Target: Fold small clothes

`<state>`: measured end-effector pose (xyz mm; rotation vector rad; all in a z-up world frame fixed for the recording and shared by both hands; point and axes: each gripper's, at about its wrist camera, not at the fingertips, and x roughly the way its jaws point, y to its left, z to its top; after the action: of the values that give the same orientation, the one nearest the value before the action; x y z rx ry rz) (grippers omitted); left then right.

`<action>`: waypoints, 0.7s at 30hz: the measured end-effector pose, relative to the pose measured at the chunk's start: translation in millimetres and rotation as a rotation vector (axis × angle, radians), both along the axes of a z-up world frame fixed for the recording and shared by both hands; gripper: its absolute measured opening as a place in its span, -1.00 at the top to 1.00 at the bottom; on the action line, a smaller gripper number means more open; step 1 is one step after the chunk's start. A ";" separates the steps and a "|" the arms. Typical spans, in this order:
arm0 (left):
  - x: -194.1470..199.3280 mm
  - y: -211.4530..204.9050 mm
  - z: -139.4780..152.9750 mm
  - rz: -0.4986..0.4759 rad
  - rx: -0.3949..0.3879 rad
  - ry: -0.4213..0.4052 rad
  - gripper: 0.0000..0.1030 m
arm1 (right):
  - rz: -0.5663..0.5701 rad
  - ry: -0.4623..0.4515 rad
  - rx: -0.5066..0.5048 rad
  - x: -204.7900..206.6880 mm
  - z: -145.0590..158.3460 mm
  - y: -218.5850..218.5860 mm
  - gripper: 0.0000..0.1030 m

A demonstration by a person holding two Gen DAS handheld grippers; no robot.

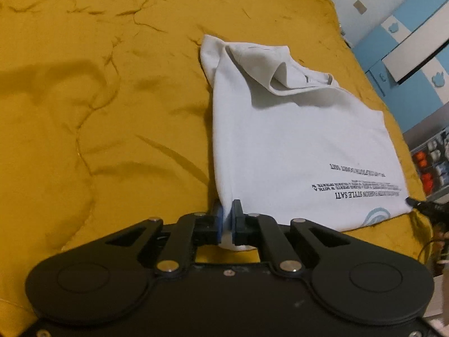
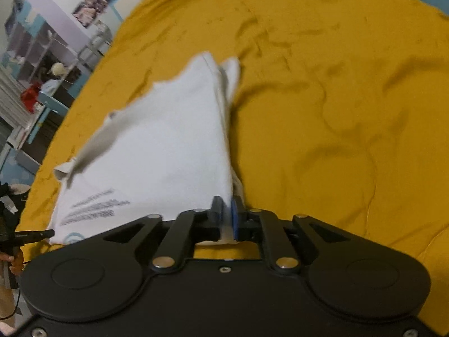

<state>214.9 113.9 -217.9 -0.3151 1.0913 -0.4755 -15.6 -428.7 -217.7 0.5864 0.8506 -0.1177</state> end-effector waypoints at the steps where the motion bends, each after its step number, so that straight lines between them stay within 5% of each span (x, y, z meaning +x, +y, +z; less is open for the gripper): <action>1: 1.5 2.8 3.4 0.000 -0.010 -0.001 0.62 | -0.010 -0.007 0.016 -1.1 -1.9 -1.7 0.77; 4: 9.5 8.3 31.4 -0.034 0.016 -0.118 0.28 | -0.029 -0.039 0.007 0.1 9.5 -6.4 0.13; 5: 14.5 7.0 41.8 -0.046 0.043 -0.186 0.21 | -0.032 -0.075 -0.035 3.9 17.5 -6.9 0.08; 12: 68.5 -45.7 48.2 -0.222 0.267 -0.448 -0.01 | 0.018 -0.173 -0.168 88.4 40.1 -5.2 0.08; 21: 125.6 -68.8 25.5 -0.234 0.298 -0.474 -0.08 | 0.036 -0.086 -0.251 163.3 29.8 -6.0 0.09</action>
<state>340.5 45.1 -192.4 0.1865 0.7209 -0.5518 147.6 -434.7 -187.9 0.3378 0.7486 -0.1626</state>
